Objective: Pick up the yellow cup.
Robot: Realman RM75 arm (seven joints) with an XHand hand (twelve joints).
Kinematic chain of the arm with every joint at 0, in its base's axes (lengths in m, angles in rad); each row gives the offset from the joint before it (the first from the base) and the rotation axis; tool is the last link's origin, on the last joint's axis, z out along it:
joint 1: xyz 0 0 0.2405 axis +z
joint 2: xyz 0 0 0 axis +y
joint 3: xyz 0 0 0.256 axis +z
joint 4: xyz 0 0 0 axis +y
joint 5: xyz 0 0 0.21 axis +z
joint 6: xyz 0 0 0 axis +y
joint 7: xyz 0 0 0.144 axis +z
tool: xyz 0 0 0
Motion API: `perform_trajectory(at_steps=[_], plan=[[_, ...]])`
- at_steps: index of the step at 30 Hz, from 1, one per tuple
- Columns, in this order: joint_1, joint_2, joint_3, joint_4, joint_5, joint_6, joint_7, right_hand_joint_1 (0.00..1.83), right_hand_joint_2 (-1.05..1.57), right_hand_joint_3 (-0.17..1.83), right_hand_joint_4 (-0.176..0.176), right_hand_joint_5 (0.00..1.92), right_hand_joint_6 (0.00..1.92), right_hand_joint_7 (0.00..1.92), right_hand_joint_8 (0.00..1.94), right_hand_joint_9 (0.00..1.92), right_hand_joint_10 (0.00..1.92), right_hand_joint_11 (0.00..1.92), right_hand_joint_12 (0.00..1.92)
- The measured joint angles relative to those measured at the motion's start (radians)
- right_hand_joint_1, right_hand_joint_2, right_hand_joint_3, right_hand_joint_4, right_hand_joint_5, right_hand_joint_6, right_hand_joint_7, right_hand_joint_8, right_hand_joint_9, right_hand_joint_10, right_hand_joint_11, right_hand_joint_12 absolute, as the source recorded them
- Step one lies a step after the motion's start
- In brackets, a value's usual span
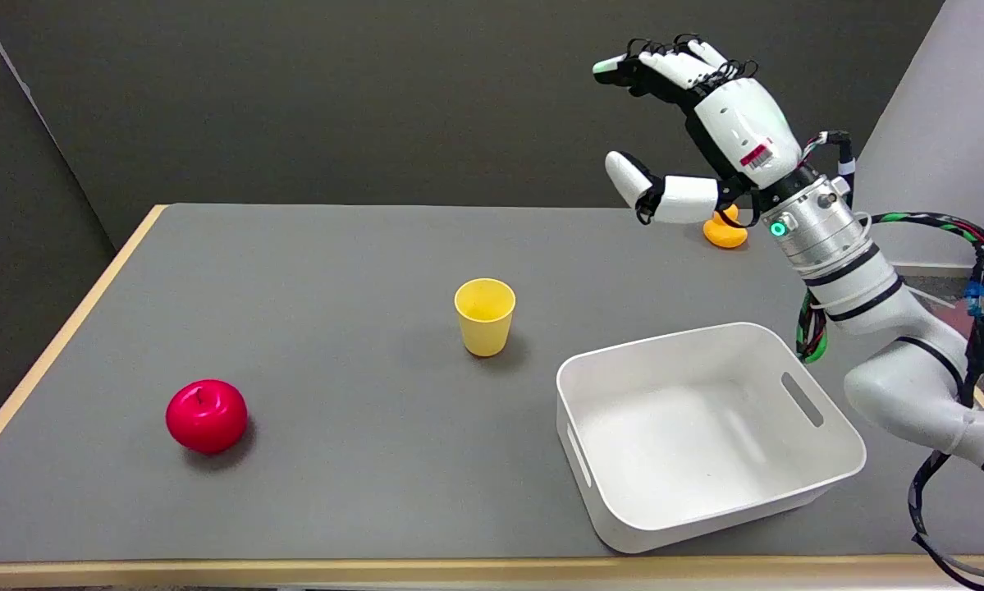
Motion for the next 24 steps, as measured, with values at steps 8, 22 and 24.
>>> perform_trajectory(at_steps=[8,22,24], plan=[[0.0,0.024,-0.008,0.036,-0.004,-0.051,0.001,0.42,0.76,0.87,0.11,0.32,0.64,0.46,0.48,0.41,0.94,0.18,1.27],[0.09,0.057,-0.127,0.104,-0.099,-0.227,0.147,0.36,0.7,0.99,0.095,0.28,0.57,0.39,0.45,0.35,0.81,0.13,1.16],[0.127,0.055,-0.172,0.112,-0.114,-0.265,0.167,0.35,0.7,1.0,0.094,0.28,0.57,0.39,0.45,0.34,0.81,0.12,1.15]])
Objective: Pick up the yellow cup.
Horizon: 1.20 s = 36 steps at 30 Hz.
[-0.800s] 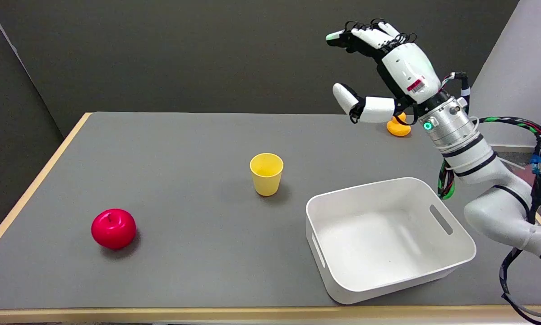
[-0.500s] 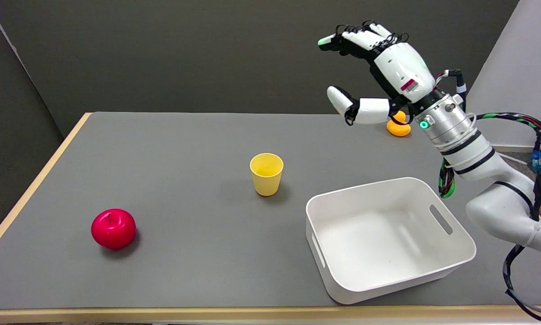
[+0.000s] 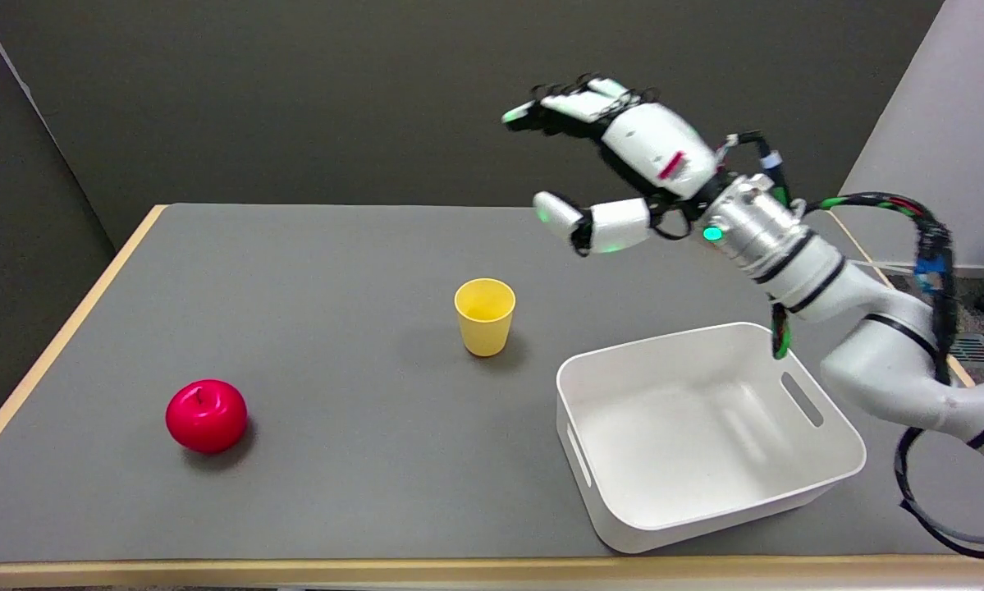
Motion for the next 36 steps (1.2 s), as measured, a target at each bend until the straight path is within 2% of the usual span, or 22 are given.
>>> perform_trajectory(at_steps=[5,16,20,24,27,36], plan=[[0.093,-0.03,-0.114,0.007,-0.023,-0.103,0.036,0.36,0.69,1.0,0.087,0.26,0.54,0.37,0.43,0.31,0.78,0.11,1.14],[0.241,-0.179,-0.313,-0.057,-0.047,-0.321,0.079,0.38,0.67,0.99,0.076,0.24,0.5,0.33,0.39,0.26,0.74,0.06,1.1],[0.269,-0.221,-0.354,-0.094,-0.051,-0.369,0.086,0.38,0.67,0.99,0.076,0.24,0.5,0.33,0.39,0.26,0.73,0.06,1.09],[0.29,-0.254,-0.384,-0.13,-0.051,-0.404,0.092,0.42,0.72,0.87,0.074,0.25,0.47,0.34,0.35,0.25,0.74,0.04,1.13],[0.306,-0.275,-0.402,-0.157,-0.042,-0.423,0.095,0.4,0.67,0.99,0.076,0.24,0.5,0.32,0.39,0.25,0.73,0.05,1.08],[0.346,-0.311,-0.432,-0.229,-0.017,-0.455,0.101,0.42,0.66,0.99,0.087,0.25,0.52,0.33,0.39,0.25,0.72,0.04,1.06]])
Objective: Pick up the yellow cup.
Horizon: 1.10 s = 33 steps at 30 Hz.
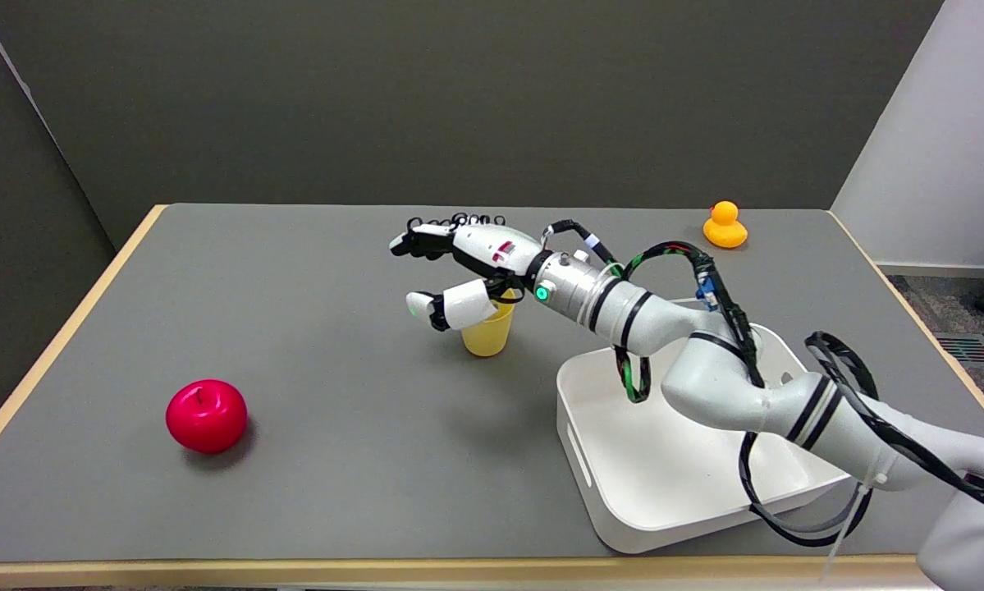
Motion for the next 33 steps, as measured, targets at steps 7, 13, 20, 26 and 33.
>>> perform_trajectory(at_steps=[7,13,20,26,33], plan=[[0.024,-0.01,-0.01,-0.04,0.009,-0.005,0.002,0.41,0.66,1.0,0.092,0.26,0.53,0.34,0.4,0.24,0.72,0.03,1.05],[0.032,0.002,-0.013,-0.053,0.013,-0.006,0.003,0.44,0.62,0.99,0.087,0.24,0.52,0.3,0.38,0.17,0.66,0.0,1.02],[0.014,0.033,0.005,-0.045,0.016,-0.007,-0.03,0.45,0.6,0.99,0.082,0.23,0.52,0.27,0.37,0.11,0.62,0.0,0.99],[-0.036,0.058,0.054,-0.023,0.019,-0.007,-0.057,0.45,0.6,0.99,0.082,0.23,0.52,0.26,0.36,0.11,0.62,0.0,0.99],[-0.076,0.079,0.085,-0.001,0.021,-0.01,-0.075,0.45,0.6,0.99,0.081,0.23,0.52,0.26,0.36,0.1,0.61,0.0,1.0]])
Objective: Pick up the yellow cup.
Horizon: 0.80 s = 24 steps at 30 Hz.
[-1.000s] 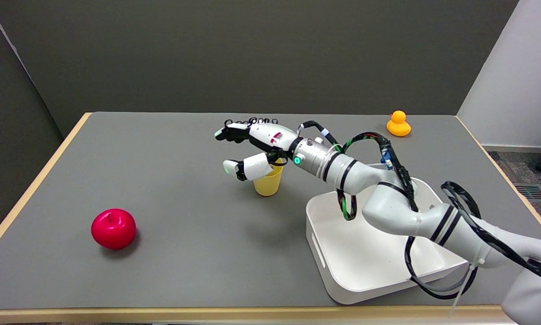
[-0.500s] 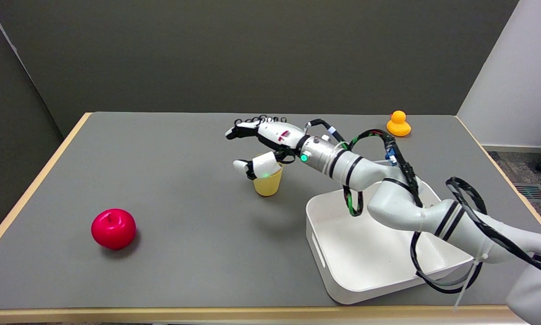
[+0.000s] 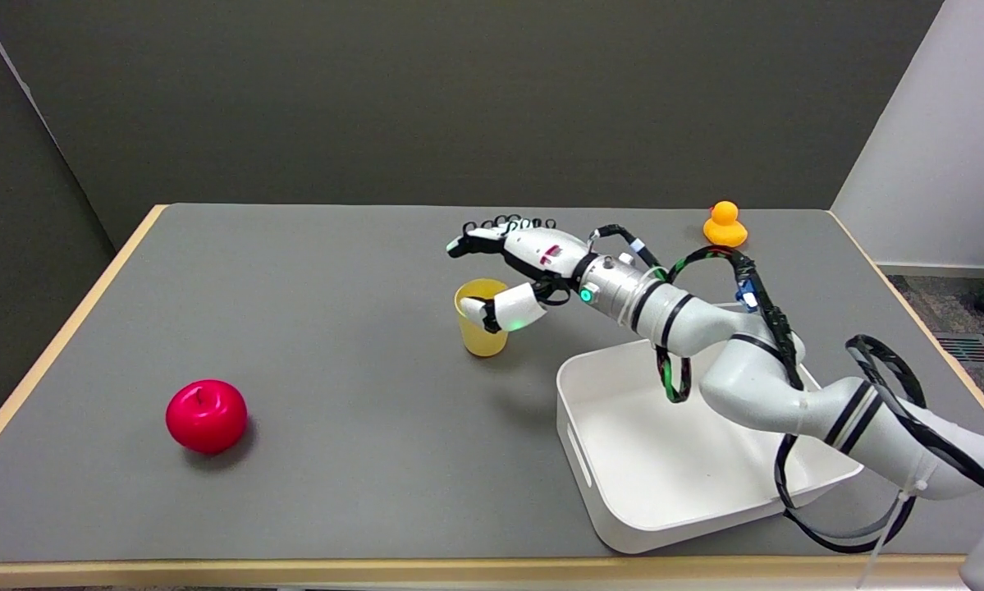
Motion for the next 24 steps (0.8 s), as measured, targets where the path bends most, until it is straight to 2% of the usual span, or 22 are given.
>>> perform_trajectory(at_steps=[24], plan=[[-0.003,0.003,-0.027,-0.046,0.041,-0.003,-0.021,0.46,0.6,0.99,0.079,0.22,0.5,0.25,0.35,0.09,0.6,0.0,1.01]])
